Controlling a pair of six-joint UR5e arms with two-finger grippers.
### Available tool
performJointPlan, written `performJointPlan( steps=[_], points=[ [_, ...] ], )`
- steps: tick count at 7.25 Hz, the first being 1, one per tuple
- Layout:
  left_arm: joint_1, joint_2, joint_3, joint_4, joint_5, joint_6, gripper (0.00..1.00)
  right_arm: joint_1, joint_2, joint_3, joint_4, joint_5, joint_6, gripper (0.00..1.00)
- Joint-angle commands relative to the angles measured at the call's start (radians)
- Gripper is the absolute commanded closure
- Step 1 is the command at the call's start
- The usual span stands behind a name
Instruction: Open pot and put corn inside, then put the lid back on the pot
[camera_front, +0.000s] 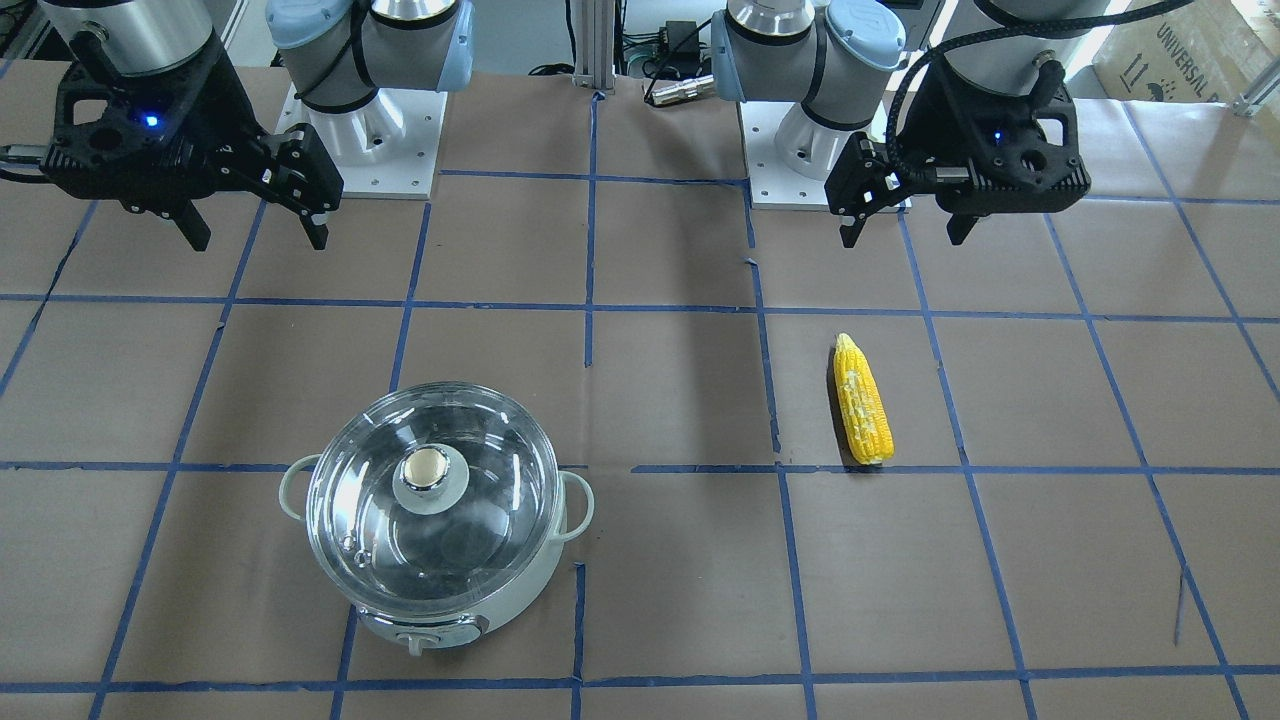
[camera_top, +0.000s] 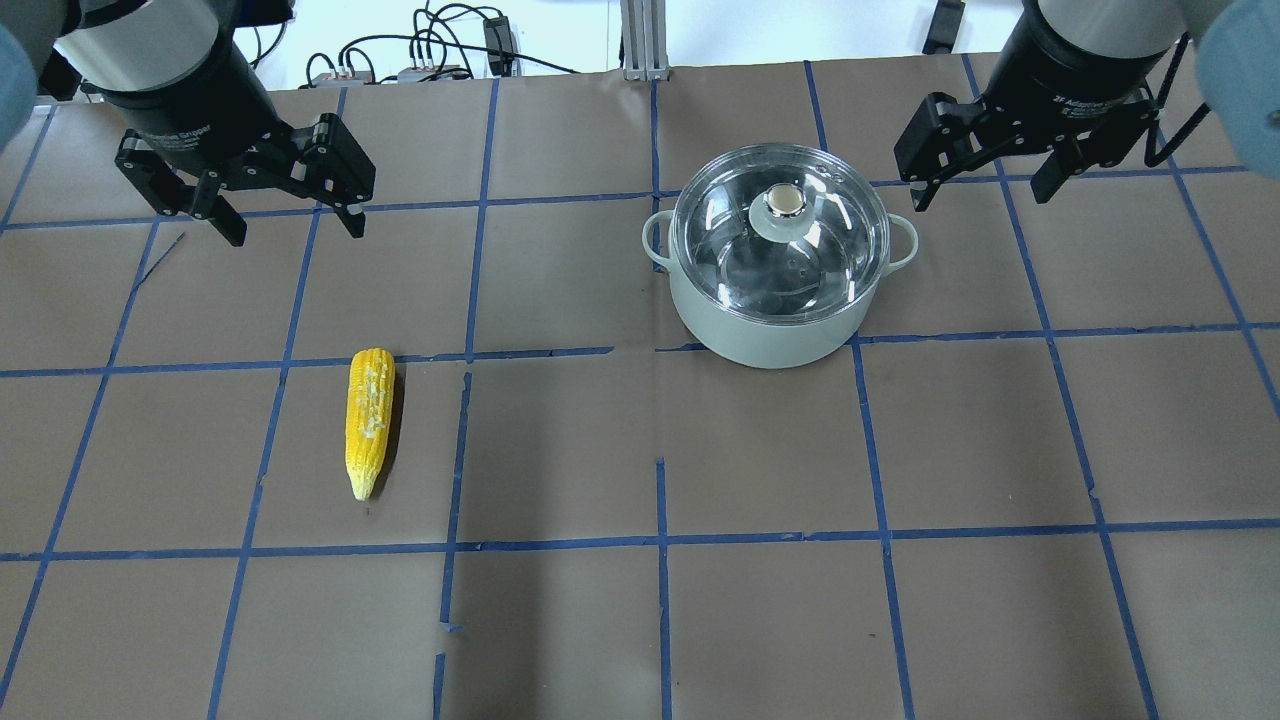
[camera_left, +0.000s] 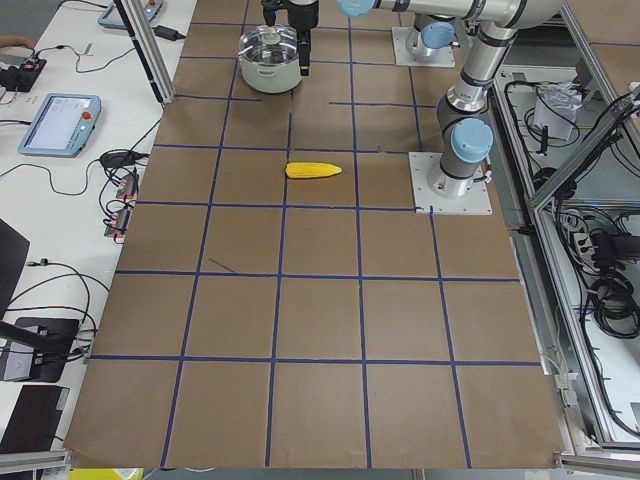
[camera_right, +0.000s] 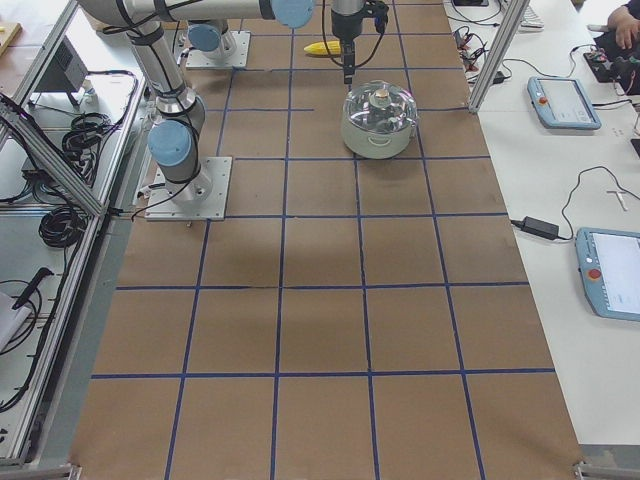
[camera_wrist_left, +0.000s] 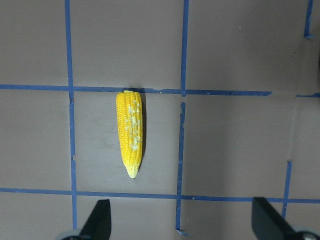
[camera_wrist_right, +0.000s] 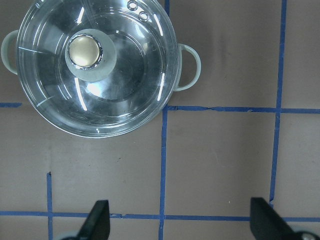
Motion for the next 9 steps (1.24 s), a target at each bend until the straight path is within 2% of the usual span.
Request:
performJointPlan(
  steps=[1,3,8,9],
  points=[
    [0.000,0.000,0.005,0.002,0.001,0.000,0.00,0.006,-0.002,-0.002,0.009,0.006,0.002,0.00],
    [0.000,-0.004,0.005,0.002,0.001,0.000,0.00,0.049,0.001,-0.002,0.001,0.001,0.022,0.00],
    [0.000,-0.010,0.000,0.003,0.000,0.000,0.00,0.052,0.008,0.001,-0.008,0.012,0.020,0.00],
    [0.000,-0.015,0.000,0.005,0.000,0.000,0.00,0.063,0.051,-0.005,-0.035,0.012,0.025,0.00]
  ],
)
